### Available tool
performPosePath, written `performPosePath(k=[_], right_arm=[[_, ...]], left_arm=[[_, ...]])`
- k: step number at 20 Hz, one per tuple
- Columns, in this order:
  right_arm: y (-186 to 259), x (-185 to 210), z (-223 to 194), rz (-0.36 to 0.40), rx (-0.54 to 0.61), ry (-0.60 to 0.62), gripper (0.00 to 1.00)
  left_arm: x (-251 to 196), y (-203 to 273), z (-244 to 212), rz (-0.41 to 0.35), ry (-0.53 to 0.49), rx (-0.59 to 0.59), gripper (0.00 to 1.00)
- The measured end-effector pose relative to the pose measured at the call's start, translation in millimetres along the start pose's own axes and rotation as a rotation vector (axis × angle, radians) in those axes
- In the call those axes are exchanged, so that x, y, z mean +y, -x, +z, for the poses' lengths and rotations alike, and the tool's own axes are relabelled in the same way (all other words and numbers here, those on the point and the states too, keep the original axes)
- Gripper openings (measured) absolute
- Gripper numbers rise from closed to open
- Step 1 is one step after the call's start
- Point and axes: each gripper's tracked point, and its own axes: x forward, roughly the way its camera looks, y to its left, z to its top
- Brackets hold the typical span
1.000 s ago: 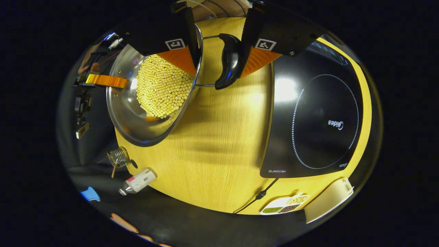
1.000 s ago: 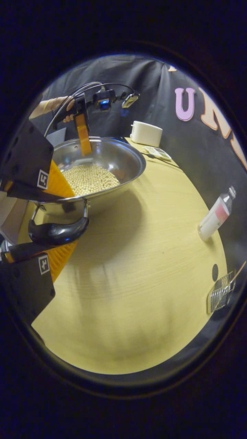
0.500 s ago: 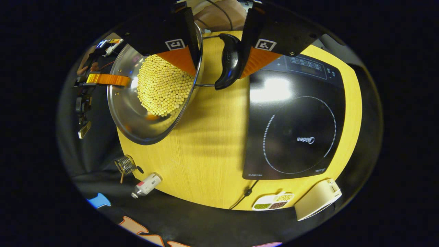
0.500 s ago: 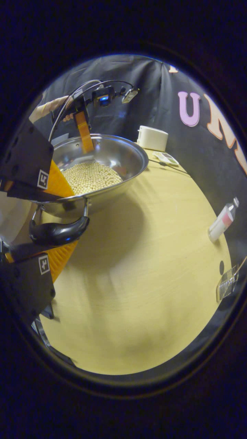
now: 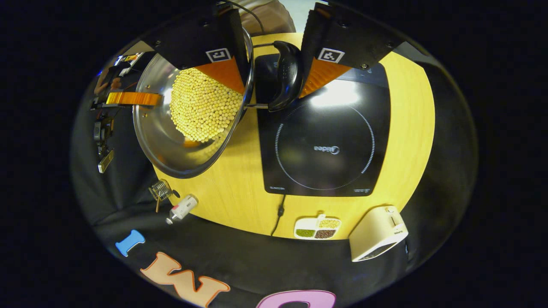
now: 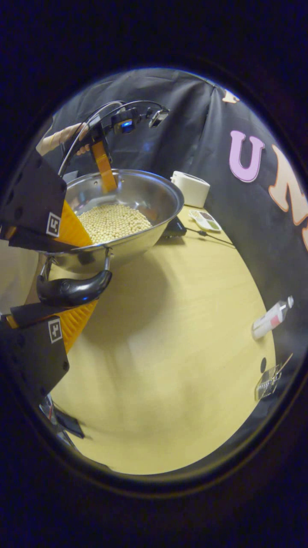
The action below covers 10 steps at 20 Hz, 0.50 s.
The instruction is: First push the handle of the pot to place it horizontally, then grasp the pot with both hands and set it on the induction cooktop.
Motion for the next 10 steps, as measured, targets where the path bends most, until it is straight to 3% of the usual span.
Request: performPosePath(k=[5, 10], right_arm=[[-42, 73, -9, -0.027, -0.053, 0.053, 0.53], [-98, 121, 0, -0.054, -0.052, 0.083, 0.54]], left_arm=[[81, 11, 21, -0.03, -0.013, -0.049, 0.59], [153, 2, 42, -0.001, -0.02, -0.074, 0.59]])
